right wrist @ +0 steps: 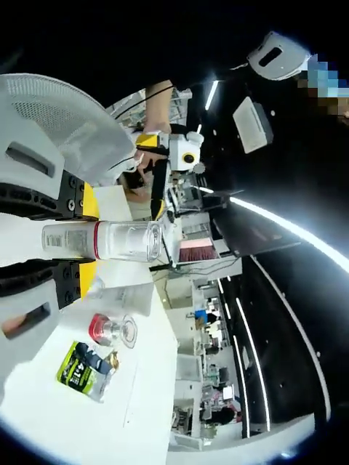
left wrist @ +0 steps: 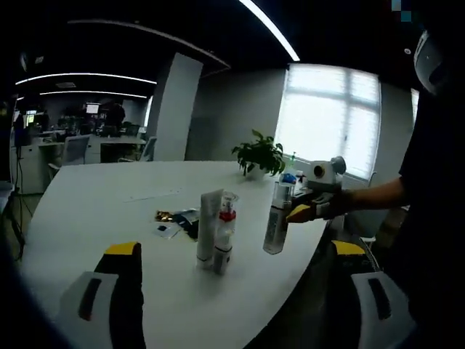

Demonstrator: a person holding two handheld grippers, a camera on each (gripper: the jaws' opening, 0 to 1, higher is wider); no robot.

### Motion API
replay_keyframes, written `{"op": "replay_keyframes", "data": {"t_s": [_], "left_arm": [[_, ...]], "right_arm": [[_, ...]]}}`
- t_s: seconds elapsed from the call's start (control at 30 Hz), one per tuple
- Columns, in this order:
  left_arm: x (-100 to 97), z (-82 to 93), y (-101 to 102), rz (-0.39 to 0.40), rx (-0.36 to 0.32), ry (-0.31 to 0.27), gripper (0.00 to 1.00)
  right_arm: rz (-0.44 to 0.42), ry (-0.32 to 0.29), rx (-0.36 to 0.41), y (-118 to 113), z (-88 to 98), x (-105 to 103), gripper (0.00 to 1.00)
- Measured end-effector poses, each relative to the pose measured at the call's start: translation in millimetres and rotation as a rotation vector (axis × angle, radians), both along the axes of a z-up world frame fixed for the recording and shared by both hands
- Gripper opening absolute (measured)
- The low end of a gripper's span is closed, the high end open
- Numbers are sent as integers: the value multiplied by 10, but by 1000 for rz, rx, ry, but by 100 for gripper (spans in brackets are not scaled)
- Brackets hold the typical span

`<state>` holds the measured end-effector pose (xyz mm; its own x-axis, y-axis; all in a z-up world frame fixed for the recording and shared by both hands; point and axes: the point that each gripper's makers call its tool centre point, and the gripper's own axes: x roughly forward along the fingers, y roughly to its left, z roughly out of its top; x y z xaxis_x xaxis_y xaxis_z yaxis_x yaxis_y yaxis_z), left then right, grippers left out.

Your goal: Arrange the skincare products in the storage area until every visible bottle or jar stands upright without overlapping.

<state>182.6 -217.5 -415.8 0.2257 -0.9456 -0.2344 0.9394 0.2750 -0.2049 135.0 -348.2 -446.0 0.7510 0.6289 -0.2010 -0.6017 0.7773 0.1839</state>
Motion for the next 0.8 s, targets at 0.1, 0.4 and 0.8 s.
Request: {"op": "replay_keyframes", "data": {"t_s": [0.1,0.4,0.8], "left_arm": [[79,-11,39,32,0,-2,99],[212,-49,30,81,2,19,99],[315,-147,-4,88,35,35,99]], "right_arm": [[3,1,-29,-58,-100,42,9],[17,-12,-159,-179,-488,171,9],[59,-50,-247,-199,-804,267,9]]}}
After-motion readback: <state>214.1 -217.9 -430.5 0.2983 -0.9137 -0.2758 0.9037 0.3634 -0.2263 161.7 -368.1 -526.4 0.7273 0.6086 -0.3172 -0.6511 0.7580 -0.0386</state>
